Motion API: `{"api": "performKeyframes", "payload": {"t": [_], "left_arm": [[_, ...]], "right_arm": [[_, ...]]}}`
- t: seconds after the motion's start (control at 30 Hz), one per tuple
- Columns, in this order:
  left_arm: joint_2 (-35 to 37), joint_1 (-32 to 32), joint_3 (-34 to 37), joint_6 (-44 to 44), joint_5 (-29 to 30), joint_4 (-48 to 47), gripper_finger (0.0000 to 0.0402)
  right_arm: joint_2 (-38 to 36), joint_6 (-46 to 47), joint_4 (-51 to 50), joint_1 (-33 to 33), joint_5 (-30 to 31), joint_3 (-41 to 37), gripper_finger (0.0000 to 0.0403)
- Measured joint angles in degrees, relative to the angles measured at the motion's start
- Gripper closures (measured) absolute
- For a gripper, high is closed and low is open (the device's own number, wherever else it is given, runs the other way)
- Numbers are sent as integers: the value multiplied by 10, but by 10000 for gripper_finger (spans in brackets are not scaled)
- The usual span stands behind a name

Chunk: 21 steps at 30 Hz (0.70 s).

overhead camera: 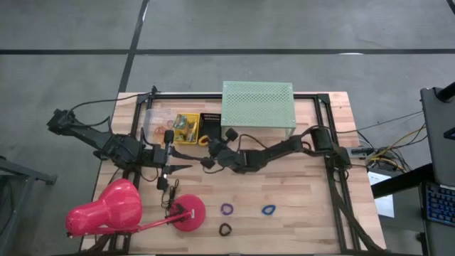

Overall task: Pick & Place Office Desk Supplies
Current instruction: Put the yellow spring rubber band into the black bin

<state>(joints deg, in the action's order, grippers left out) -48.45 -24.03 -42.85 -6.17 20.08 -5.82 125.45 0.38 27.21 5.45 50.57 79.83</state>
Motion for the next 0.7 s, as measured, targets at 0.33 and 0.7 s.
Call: {"api": "performKeyframes", "payload": {"t": [0.33,0.7], "left_arm": [[0,0,0,0,0,0,303],[0,0,0,0,0,0,303]], "right_arm": [[4,45,-19,-18,-22,-4,380],[4,124,-106,-39,-46,-5,380]]}}
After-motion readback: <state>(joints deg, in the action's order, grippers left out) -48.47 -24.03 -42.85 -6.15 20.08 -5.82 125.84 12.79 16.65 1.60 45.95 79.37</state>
